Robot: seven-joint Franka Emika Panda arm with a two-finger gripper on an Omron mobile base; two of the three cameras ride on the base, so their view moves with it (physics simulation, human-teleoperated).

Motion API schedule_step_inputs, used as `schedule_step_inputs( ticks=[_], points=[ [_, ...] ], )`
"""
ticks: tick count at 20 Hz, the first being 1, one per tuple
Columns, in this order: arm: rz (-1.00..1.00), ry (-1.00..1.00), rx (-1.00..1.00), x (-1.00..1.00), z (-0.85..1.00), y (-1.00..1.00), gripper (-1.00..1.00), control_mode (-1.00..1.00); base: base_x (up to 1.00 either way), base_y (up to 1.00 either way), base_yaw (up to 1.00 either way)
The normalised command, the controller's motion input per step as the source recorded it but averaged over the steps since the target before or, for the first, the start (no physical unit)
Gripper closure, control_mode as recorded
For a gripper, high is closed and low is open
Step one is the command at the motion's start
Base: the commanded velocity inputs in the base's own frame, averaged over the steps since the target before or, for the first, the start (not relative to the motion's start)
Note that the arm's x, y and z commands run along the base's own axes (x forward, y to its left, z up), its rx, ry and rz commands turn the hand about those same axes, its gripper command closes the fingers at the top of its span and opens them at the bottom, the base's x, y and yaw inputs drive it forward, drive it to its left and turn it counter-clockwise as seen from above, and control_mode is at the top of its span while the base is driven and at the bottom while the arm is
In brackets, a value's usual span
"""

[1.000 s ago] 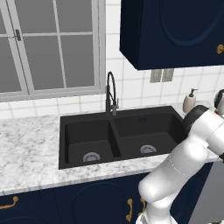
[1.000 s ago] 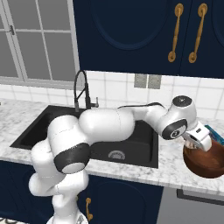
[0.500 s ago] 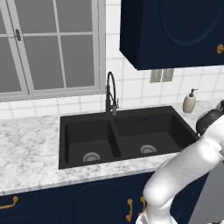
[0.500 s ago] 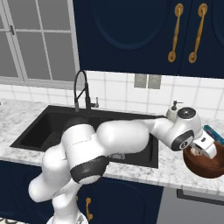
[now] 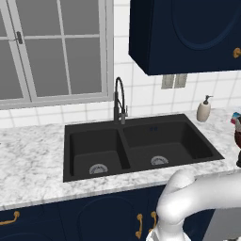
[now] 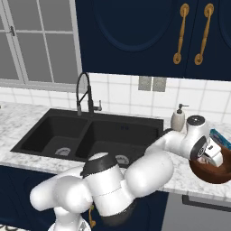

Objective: Pick the garlic from the sink and place it in the bowl. Then pick the bowl and place it in the microwave. Then close the microwave door and press the start button.

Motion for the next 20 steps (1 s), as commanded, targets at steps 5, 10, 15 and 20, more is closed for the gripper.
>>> schedule_step_inputs(
  ticks=[5, 10, 15, 20],
  points=[
    [0.00, 0.00, 0.00, 0.07, -0.39, -0.02, -1.00, -1.00, 0.00, 0.00, 0.00],
    [0.00, 0.00, 0.00, -0.01, -0.01, 0.00, -1.00, -1.00, 0.00, 0.00, 0.00],
    [0.02, -0.07, 0.00, -0.09, 0.21, 0.04, -1.00, -1.00, 0.00, 0.00, 0.00],
    [0.07, -0.14, 0.00, -0.30, 0.53, 0.02, -1.00, -1.00, 0.00, 0.00, 0.00]
  ],
)
